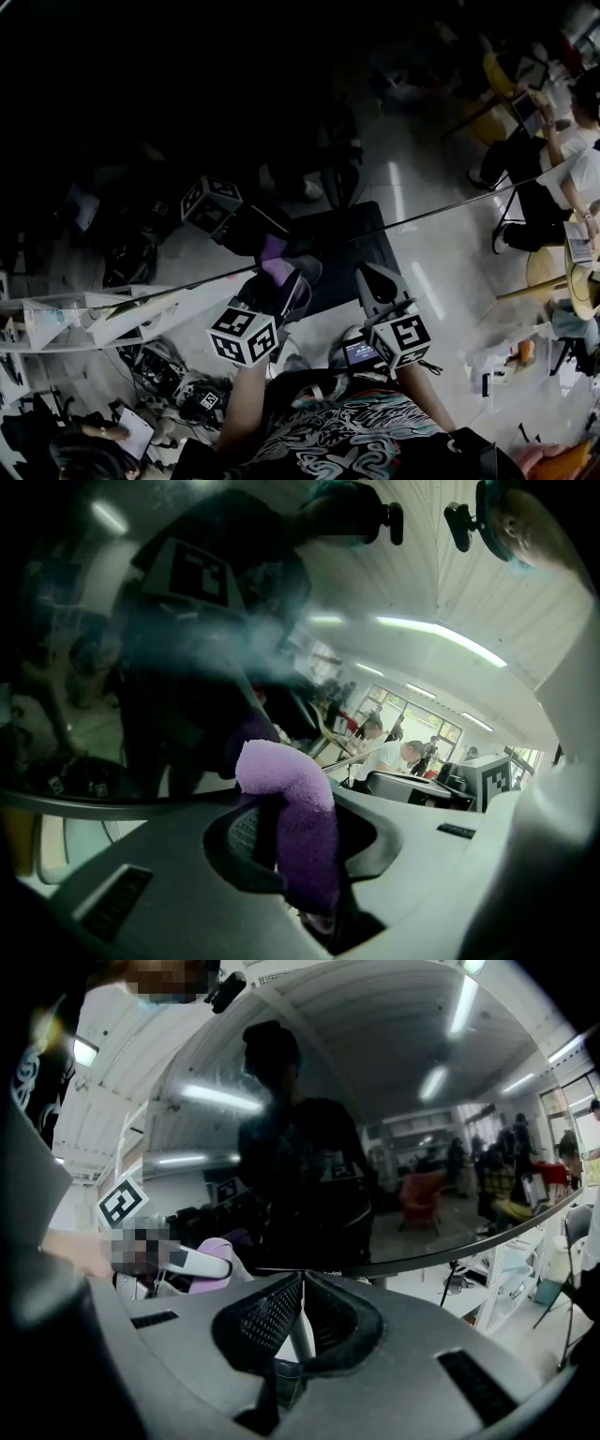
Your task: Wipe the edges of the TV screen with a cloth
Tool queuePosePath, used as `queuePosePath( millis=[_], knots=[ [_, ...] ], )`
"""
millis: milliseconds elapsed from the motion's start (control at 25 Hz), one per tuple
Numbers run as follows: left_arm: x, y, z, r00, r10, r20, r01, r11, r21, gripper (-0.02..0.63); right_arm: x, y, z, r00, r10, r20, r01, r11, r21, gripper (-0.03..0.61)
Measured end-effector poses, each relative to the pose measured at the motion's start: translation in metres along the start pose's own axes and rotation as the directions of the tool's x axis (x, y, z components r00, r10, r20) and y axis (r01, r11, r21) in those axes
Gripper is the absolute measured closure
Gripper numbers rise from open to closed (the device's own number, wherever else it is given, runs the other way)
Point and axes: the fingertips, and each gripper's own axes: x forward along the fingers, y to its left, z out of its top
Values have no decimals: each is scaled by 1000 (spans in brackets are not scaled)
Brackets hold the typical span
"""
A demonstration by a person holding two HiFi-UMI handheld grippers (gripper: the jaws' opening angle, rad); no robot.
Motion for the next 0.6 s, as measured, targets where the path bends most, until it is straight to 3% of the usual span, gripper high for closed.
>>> queuePosePath(
  millis=[600],
  knots=[
    [32, -29, 3, 998, -56, 8, 56, 998, -26, 508, -5, -38, 12, 1000, -16, 5, 16, 999, -33, 548]
  ],
)
